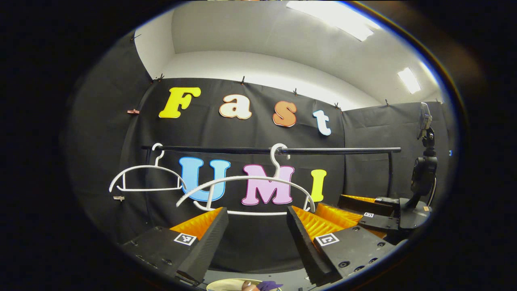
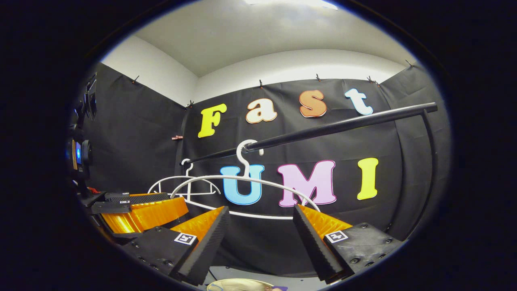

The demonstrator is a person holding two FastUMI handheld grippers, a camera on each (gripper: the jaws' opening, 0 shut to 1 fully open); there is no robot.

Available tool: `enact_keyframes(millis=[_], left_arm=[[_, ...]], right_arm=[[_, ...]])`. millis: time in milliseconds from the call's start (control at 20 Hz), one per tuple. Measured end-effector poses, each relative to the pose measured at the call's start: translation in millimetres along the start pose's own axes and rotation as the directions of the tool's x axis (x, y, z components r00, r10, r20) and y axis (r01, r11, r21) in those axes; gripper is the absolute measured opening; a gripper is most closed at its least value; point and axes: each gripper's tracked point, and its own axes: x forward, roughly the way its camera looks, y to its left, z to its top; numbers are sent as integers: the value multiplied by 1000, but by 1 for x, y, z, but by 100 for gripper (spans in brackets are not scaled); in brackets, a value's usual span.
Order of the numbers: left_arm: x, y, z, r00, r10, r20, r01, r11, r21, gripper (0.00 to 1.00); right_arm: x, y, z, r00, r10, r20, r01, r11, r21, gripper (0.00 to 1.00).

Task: Grasp the clothes on the hanger with both hands and then place them into the laundry hamper below.

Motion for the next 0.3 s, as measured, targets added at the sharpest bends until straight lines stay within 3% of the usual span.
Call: enact_keyframes(millis=[100, 150, 200, 300], left_arm=[[-1, 0, 0, 1000, -2, 1, 2, 1000, 0, 87], [-1, -1, 0, 1000, -2, 0, 2, 1000, 3, 91], [-2, 0, 0, 1000, 1, 0, -1, 1000, 7, 87], [-2, -1, -2, 1000, 3, -4, -3, 1000, 9, 91]], right_arm=[[-2, 1, 4, 1000, 1, 7, 0, 1000, -7, 99], [-3, 3, 5, 1000, 3, 8, -3, 1000, -8, 99], [-3, 5, 5, 1000, 7, 6, -7, 1000, -9, 100], [-3, 6, 2, 1000, 15, -3, -15, 1000, -13, 96]])
